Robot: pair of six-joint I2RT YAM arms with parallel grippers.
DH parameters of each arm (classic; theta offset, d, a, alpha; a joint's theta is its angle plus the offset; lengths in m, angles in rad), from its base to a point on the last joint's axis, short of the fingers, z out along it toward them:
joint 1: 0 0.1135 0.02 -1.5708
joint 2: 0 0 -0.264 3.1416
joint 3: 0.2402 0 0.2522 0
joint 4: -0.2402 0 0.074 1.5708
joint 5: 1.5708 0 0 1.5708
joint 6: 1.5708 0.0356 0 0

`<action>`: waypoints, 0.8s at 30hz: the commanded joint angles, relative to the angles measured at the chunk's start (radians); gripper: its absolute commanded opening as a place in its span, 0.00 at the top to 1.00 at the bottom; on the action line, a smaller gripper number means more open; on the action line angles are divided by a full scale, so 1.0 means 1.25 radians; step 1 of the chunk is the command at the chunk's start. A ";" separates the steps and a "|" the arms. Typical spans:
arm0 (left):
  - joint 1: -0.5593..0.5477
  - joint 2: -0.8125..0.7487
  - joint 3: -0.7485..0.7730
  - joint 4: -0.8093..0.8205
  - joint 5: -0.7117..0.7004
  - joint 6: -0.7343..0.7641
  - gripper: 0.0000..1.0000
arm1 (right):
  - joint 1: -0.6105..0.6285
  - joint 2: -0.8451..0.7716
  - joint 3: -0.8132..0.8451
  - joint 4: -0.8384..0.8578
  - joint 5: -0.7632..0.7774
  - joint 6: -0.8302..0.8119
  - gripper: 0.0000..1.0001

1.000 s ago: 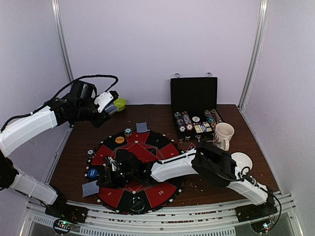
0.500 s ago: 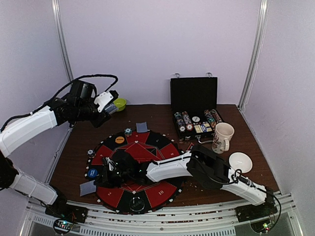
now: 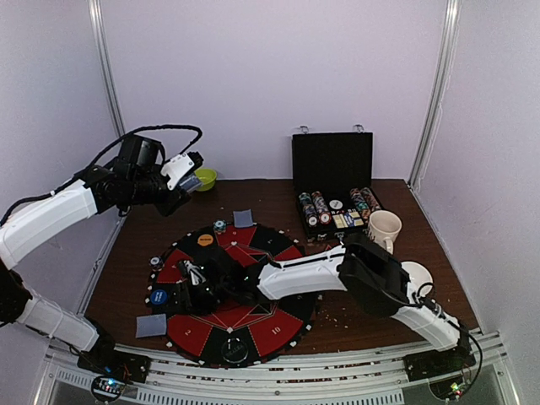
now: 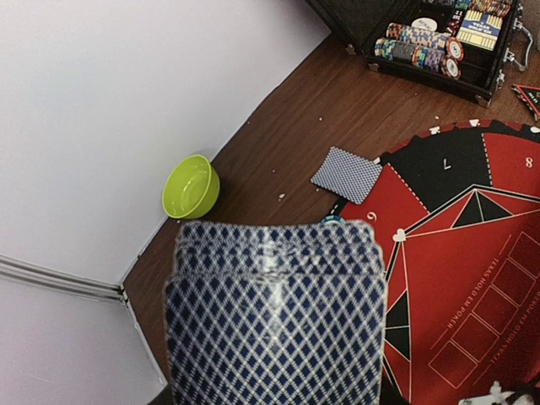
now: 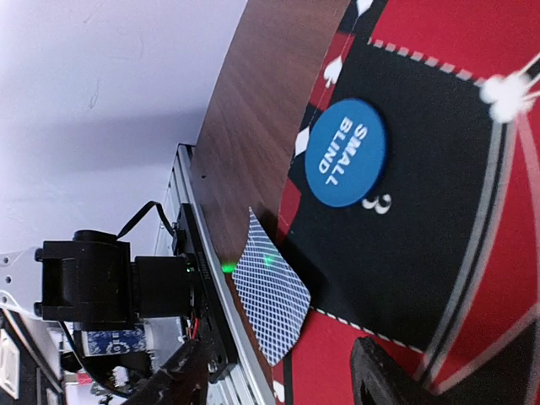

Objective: Distribute texas hold em gaming equipment
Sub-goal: Distribute the poker card in the small blind area, then pick up the poker card from the face-down deck piles.

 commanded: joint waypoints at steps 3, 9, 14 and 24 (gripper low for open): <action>0.007 -0.012 0.040 0.037 0.030 0.036 0.54 | -0.109 -0.293 -0.171 -0.146 0.054 -0.290 0.35; 0.002 -0.026 0.023 0.020 0.126 0.110 0.54 | -0.249 -0.488 -0.314 -0.208 0.010 -0.442 0.31; -0.045 -0.054 -0.010 -0.013 0.255 0.207 0.54 | -0.311 -0.509 -0.253 -0.214 -0.095 -0.473 0.30; -0.076 -0.036 -0.002 -0.063 0.271 0.236 0.54 | -0.295 -0.449 -0.202 -0.032 -0.191 -0.361 0.30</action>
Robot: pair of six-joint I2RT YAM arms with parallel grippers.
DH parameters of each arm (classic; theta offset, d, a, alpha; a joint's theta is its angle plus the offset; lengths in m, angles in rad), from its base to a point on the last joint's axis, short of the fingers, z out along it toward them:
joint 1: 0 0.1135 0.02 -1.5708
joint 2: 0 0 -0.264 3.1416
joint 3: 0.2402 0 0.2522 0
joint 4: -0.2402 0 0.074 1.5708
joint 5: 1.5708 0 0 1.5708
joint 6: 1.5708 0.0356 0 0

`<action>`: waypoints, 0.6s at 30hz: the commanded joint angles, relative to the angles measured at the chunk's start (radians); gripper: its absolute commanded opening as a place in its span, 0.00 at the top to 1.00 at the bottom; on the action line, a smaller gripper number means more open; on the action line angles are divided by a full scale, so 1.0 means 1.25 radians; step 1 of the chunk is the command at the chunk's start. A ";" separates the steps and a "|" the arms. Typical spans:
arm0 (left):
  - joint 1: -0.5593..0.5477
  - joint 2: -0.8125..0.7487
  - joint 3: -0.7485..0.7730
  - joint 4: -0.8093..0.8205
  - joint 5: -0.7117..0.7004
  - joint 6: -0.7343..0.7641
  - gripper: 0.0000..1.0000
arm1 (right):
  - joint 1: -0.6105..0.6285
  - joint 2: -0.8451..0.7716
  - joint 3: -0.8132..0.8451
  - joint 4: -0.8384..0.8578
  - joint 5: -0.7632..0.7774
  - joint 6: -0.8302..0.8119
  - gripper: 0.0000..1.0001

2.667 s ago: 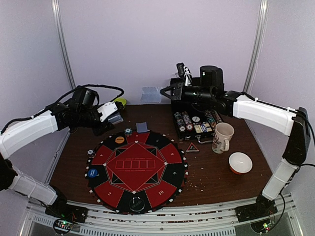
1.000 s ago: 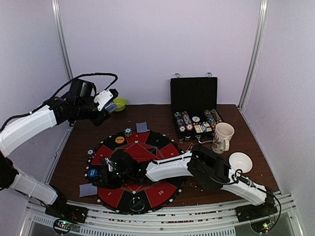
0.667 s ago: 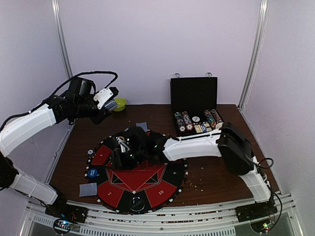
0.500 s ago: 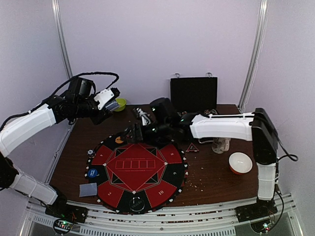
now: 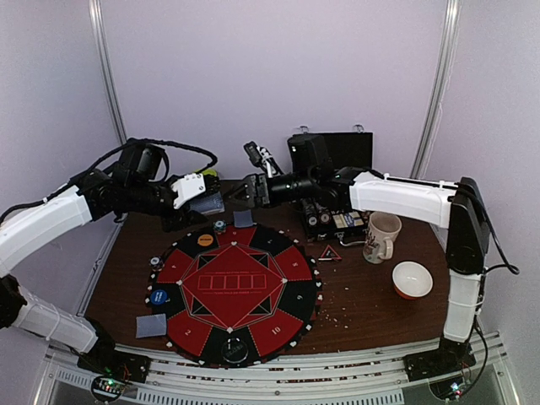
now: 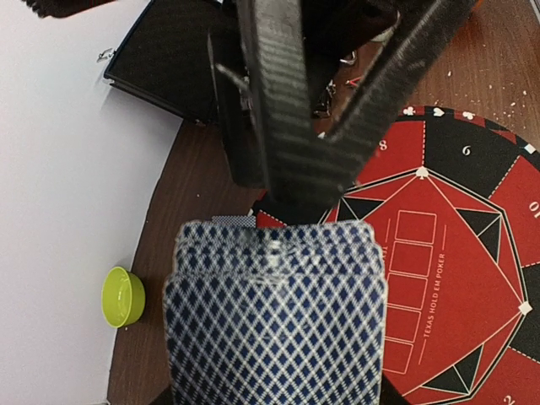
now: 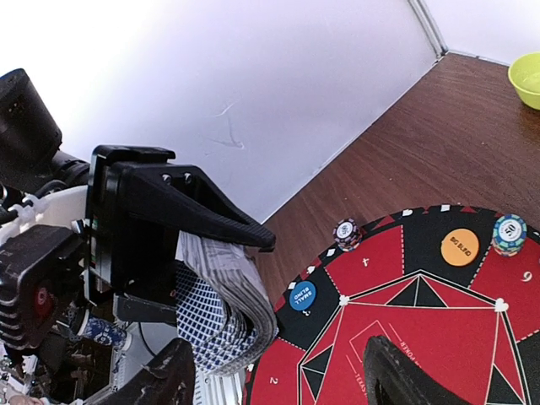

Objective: Distribute texas hold em gaming equipment
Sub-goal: Pick up the poker card from the face-down deck piles.

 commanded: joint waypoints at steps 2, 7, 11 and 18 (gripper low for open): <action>-0.003 0.015 0.012 0.006 0.018 0.020 0.54 | 0.024 0.040 0.023 0.101 -0.058 0.052 0.30; -0.007 0.030 0.021 0.006 0.024 0.017 0.54 | 0.038 0.076 0.042 0.135 -0.020 0.081 0.29; -0.010 0.035 0.021 0.006 0.017 0.017 0.54 | 0.050 0.118 0.094 0.149 -0.018 0.109 0.29; -0.010 0.034 0.025 0.007 0.001 0.016 0.55 | 0.062 0.170 0.196 -0.068 0.080 -0.003 0.33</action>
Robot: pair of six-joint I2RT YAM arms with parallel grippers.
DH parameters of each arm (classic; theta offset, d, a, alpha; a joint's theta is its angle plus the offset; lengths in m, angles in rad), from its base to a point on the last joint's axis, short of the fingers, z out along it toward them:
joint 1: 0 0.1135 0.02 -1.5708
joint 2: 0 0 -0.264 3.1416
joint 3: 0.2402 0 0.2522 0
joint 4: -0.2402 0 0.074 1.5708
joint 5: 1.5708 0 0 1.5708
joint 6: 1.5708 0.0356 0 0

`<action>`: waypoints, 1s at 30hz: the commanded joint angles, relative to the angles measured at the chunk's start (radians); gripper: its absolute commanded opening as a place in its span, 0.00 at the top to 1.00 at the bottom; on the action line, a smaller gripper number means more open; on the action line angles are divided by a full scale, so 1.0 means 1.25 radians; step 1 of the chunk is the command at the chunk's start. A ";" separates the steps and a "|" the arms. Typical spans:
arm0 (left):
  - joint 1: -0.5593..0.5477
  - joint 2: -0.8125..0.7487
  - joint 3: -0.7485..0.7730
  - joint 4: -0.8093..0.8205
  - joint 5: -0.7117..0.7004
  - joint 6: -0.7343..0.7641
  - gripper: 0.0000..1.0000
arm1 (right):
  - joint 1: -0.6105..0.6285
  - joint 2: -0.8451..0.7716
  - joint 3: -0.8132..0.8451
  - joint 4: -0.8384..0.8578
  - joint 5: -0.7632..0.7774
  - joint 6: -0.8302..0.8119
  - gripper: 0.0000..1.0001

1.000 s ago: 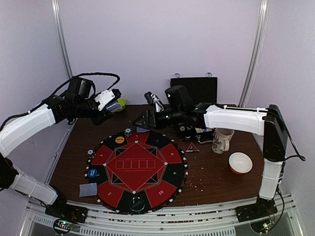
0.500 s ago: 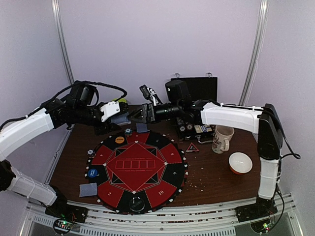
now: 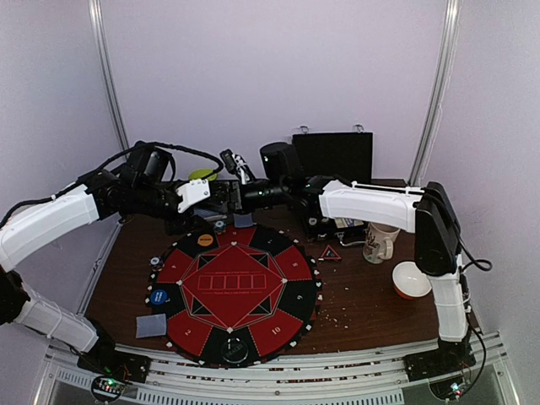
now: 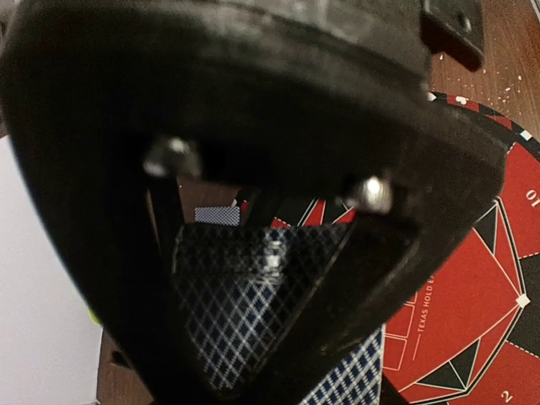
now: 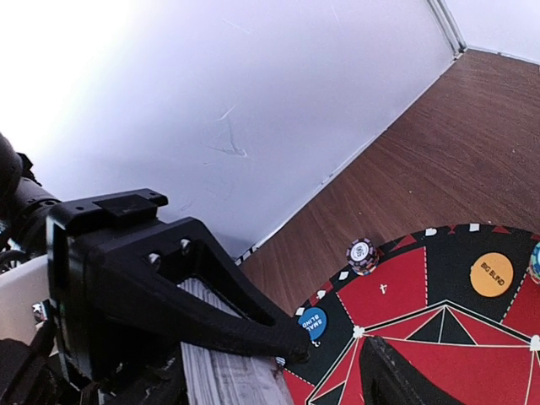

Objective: Distribute texas hold em gaming equipment
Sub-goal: Pick up the poker card from the face-down deck piles.

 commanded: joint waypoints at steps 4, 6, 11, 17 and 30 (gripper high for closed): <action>-0.006 -0.014 0.013 0.033 -0.019 0.007 0.56 | -0.003 -0.035 0.003 -0.166 0.101 -0.125 0.37; -0.006 -0.015 0.010 0.040 -0.019 0.006 0.57 | -0.009 -0.052 -0.011 -0.185 0.123 -0.140 0.40; -0.007 -0.009 0.015 0.039 -0.024 0.003 0.58 | -0.021 -0.091 -0.027 -0.219 0.166 -0.171 0.47; -0.006 -0.011 0.015 0.040 -0.031 0.001 0.58 | -0.027 -0.111 -0.030 -0.249 0.165 -0.193 0.52; -0.005 0.000 0.015 0.041 -0.055 -0.008 0.57 | -0.026 -0.154 -0.006 -0.324 0.133 -0.235 0.93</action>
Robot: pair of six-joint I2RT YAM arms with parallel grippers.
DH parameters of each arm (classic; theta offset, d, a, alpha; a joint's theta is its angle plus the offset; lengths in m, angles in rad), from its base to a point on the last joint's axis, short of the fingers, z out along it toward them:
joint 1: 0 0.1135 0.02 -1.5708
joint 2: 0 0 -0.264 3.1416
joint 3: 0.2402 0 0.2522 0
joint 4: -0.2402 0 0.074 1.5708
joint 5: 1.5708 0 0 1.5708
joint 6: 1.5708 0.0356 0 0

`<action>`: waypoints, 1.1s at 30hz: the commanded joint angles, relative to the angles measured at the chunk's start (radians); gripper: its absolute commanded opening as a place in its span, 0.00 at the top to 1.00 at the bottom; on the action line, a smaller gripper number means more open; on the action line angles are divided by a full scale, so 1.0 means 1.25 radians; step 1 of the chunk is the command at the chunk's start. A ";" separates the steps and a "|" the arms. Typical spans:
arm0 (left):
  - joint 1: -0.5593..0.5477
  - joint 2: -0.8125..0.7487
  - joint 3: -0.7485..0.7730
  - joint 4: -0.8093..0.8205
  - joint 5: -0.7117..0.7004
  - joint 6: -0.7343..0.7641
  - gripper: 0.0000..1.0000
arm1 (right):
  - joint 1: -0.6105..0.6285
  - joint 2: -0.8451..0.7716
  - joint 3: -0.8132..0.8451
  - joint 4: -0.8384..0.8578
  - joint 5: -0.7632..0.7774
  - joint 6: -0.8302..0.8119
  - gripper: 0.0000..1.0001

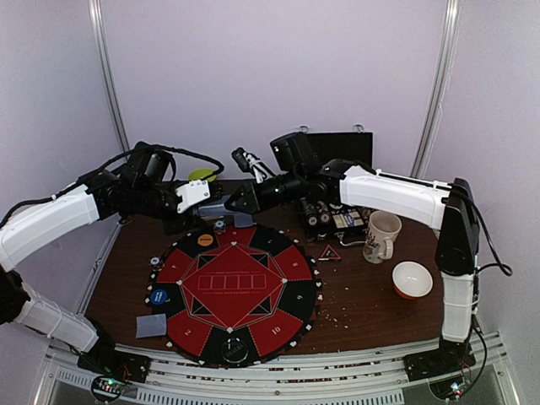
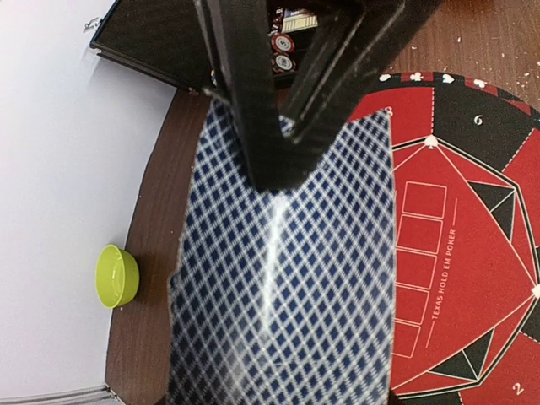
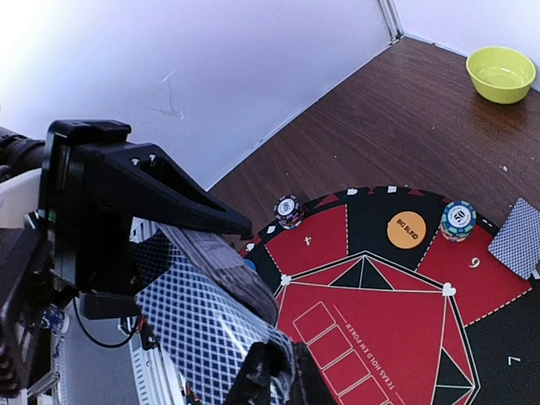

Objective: Distribute texas hold em gaming equipment
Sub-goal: Pick up the poker card from the face-down deck piles, then distribute the poker card in the big blind area.

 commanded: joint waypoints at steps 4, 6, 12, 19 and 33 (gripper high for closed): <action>-0.003 0.003 0.014 0.051 -0.031 -0.018 0.58 | -0.007 -0.066 0.028 -0.098 0.051 -0.049 1.00; -0.003 0.006 0.013 0.056 -0.051 -0.031 0.58 | -0.010 -0.079 0.031 -0.119 0.078 -0.055 1.00; 0.008 0.034 -0.002 0.091 -0.179 -0.119 0.57 | -0.053 -0.187 -0.108 0.077 0.223 0.141 1.00; 0.062 0.070 -0.008 0.147 -0.205 -0.231 0.58 | -0.047 -0.138 -0.338 0.536 0.543 0.495 1.00; 0.081 0.054 -0.048 0.198 -0.176 -0.234 0.58 | -0.013 0.366 0.050 0.473 0.881 0.912 1.00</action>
